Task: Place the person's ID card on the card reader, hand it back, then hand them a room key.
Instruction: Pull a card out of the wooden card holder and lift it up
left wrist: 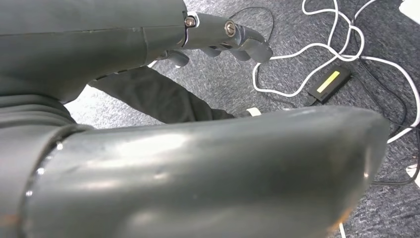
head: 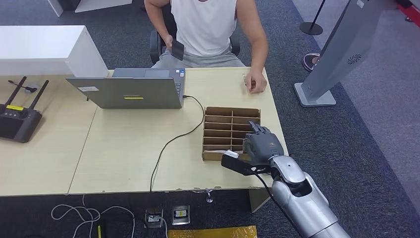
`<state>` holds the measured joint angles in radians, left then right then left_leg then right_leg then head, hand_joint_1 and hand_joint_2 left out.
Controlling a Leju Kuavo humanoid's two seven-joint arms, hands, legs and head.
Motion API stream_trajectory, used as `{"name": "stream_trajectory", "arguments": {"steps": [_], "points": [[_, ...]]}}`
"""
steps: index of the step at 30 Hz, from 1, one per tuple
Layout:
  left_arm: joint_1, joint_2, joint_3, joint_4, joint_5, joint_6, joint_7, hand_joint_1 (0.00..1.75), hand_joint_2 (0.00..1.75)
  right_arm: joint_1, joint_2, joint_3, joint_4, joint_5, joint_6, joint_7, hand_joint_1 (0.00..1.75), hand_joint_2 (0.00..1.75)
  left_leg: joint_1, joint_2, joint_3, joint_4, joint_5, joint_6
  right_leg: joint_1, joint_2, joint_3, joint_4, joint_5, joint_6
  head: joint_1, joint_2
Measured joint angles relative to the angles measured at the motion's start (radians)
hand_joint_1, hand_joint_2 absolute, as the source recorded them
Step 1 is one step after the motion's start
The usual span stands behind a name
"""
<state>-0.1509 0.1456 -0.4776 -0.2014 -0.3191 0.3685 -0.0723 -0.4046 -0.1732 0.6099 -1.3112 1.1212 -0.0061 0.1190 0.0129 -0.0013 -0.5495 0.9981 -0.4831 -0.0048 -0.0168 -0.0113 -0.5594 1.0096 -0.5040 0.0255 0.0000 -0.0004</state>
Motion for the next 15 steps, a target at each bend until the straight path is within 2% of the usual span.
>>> {"name": "stream_trajectory", "arguments": {"steps": [15], "points": [[-0.004,-0.007,0.0,0.0,-0.013,-0.001,0.006,0.0,0.0,-0.02,0.002,-0.017,0.043,-0.014,-0.097,-0.027,1.75,1.75,0.0,0.0,0.0,0.0,0.0,0.0,0.0,0.0,0.0,0.0,0.0,0.0,0.0,0.0]]}}
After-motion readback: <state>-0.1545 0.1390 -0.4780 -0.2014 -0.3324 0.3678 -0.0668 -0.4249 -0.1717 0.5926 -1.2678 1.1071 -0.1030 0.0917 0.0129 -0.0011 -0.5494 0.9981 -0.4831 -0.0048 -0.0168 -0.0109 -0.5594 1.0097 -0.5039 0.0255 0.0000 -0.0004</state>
